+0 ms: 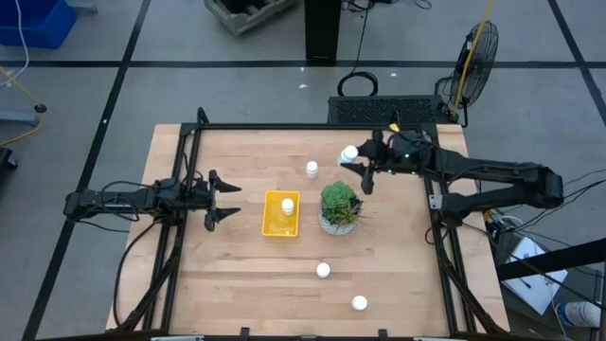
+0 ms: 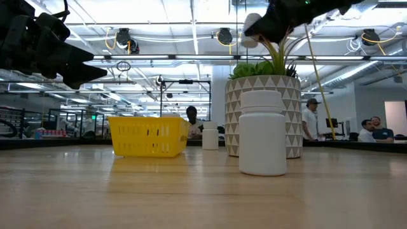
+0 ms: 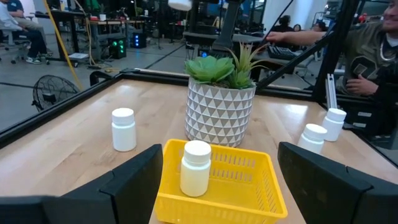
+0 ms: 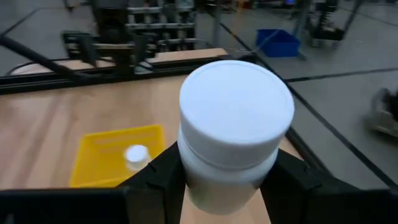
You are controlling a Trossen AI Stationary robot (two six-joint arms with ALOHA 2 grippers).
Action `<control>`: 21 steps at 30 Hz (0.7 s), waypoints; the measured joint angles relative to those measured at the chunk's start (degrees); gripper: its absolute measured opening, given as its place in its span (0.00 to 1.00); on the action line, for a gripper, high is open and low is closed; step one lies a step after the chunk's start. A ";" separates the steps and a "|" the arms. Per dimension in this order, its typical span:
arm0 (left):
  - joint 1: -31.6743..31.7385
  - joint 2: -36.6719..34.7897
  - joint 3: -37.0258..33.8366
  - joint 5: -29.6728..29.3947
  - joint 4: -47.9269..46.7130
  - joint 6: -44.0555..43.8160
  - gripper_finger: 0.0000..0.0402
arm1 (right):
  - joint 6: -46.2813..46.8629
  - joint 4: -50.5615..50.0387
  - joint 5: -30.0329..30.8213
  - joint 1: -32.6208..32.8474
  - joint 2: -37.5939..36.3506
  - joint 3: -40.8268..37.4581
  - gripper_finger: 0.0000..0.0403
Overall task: Pick and place pill bottles into a basket
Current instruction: Put the white medicine bottle into the yellow basket
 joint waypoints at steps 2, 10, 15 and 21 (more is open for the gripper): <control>-0.01 0.02 0.00 0.00 0.39 -0.04 0.81 | 0.00 0.01 0.00 1.51 1.90 1.79 0.38; 0.00 0.01 0.00 0.05 1.17 -4.39 0.81 | -0.31 0.19 0.00 7.35 9.25 9.18 0.38; 0.00 0.02 0.00 0.02 1.17 -4.50 0.81 | -0.89 0.18 -0.02 10.43 14.18 13.22 0.38; 0.00 0.01 -0.01 0.00 1.72 -4.45 0.81 | -0.42 2.35 -0.35 12.16 19.55 15.27 0.38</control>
